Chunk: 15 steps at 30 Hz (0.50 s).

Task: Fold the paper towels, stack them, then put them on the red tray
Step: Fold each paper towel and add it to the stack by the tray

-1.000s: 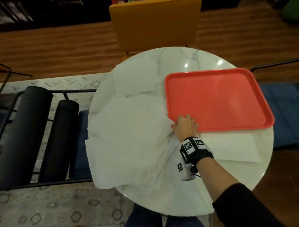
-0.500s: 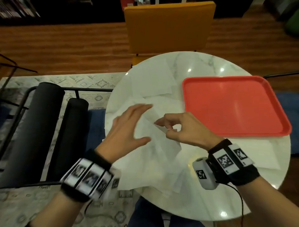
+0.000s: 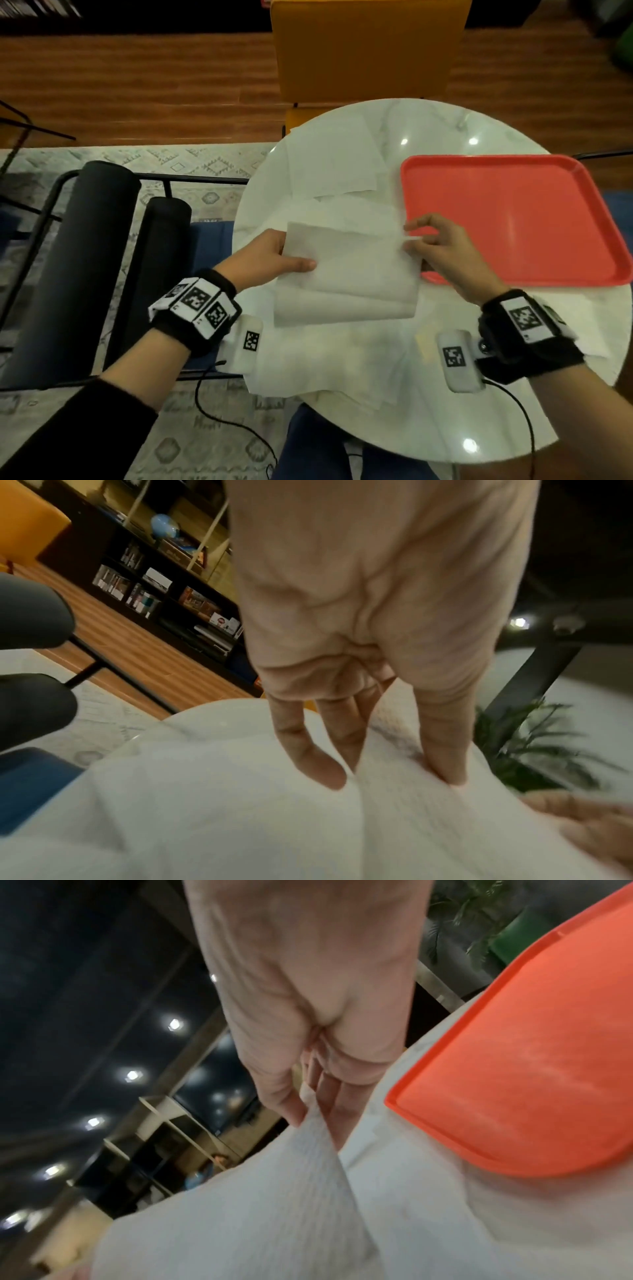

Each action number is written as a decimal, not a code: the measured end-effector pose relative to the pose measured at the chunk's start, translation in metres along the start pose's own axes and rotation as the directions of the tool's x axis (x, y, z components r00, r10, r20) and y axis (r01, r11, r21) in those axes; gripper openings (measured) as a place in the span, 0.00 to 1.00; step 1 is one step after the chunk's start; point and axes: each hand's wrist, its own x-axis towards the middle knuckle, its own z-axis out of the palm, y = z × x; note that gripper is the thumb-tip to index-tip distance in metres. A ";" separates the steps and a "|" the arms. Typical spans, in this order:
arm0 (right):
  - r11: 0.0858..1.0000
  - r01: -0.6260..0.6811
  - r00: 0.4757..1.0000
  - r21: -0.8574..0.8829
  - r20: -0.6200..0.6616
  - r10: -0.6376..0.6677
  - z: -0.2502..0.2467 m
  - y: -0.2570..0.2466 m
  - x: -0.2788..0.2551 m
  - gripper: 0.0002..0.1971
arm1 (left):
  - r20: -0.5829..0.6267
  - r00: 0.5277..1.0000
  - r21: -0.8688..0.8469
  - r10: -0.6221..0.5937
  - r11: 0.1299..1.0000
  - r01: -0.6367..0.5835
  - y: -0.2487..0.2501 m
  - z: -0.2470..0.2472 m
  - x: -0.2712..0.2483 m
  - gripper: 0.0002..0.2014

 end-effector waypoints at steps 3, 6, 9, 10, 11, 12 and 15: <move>0.986 0.007 1.000 -0.164 0.001 -0.007 0.017 0.028 0.023 0.07 | -0.090 0.995 0.100 -0.046 0.993 0.055 -0.032 0.012 0.020 0.12; 0.942 0.043 0.998 -0.333 -0.034 -0.058 0.031 0.043 0.037 0.06 | -0.212 0.971 0.170 -0.111 0.974 0.149 -0.064 0.019 0.038 0.17; 0.936 0.098 0.988 -0.338 -0.081 -0.133 0.039 0.039 0.036 0.04 | -0.314 0.942 0.218 -0.116 0.957 0.191 -0.081 0.021 0.045 0.22; 0.937 0.125 0.983 -0.327 -0.086 -0.161 0.040 0.037 0.033 0.05 | -0.338 0.936 0.233 -0.100 0.955 0.186 -0.083 0.021 0.046 0.20; 0.938 0.148 0.980 -0.314 -0.082 -0.182 0.040 0.036 0.029 0.05 | -0.359 0.930 0.250 -0.081 0.951 0.179 -0.085 0.021 0.044 0.18; 0.939 0.158 0.979 -0.305 -0.077 -0.190 0.040 0.037 0.024 0.05 | -0.373 0.926 0.263 -0.053 0.951 0.161 -0.086 0.021 0.042 0.17; 0.943 0.151 0.984 -0.296 -0.050 -0.173 0.038 0.042 0.004 0.05 | -0.392 0.920 0.235 0.008 0.968 0.092 -0.091 0.022 0.028 0.13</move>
